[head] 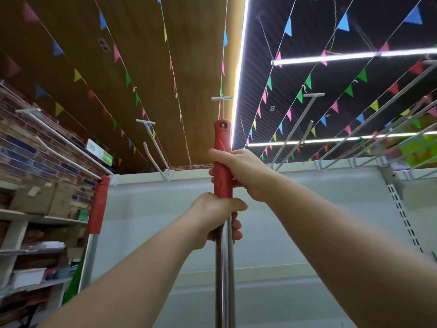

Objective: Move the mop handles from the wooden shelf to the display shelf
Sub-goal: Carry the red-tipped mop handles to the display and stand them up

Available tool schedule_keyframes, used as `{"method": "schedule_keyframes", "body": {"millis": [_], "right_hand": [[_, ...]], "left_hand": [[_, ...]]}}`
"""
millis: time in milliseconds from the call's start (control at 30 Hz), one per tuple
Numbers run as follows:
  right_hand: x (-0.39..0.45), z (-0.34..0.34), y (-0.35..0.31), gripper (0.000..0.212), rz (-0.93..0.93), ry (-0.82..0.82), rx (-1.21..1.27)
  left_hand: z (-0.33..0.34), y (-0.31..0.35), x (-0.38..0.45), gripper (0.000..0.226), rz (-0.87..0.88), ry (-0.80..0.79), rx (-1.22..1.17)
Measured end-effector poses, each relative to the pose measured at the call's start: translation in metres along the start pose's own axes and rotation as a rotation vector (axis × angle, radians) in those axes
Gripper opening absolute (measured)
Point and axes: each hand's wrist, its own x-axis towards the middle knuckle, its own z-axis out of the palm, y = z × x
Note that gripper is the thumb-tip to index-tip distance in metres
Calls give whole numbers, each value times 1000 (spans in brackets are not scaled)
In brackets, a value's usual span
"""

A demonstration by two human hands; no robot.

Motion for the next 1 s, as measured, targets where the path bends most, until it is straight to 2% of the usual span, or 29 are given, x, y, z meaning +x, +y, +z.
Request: {"method": "schedule_keyframes", "body": {"millis": [133, 333, 600, 700, 833, 1000], "right_hand": [[3, -1, 4, 24, 21, -19, -41], [6, -3, 20, 34, 65, -32, -84], [6, -12, 23, 38, 126, -70, -154], [5, -23, 19, 34, 141, -108, -200], [8, -25, 17, 27, 87, -43, -408], [16, -24, 25, 32, 62, 3, -473]], "left_hand": [[0, -5, 5, 19, -28, -8, 16], [6, -20, 15, 21, -48, -44, 14], [-2, -25, 17, 24, 70, -141, 50], [-3, -25, 24, 28, 66, -123, 96], [2, -27, 35, 47, 33, -88, 125], [6, -34, 49, 38, 55, -30, 122]]}}
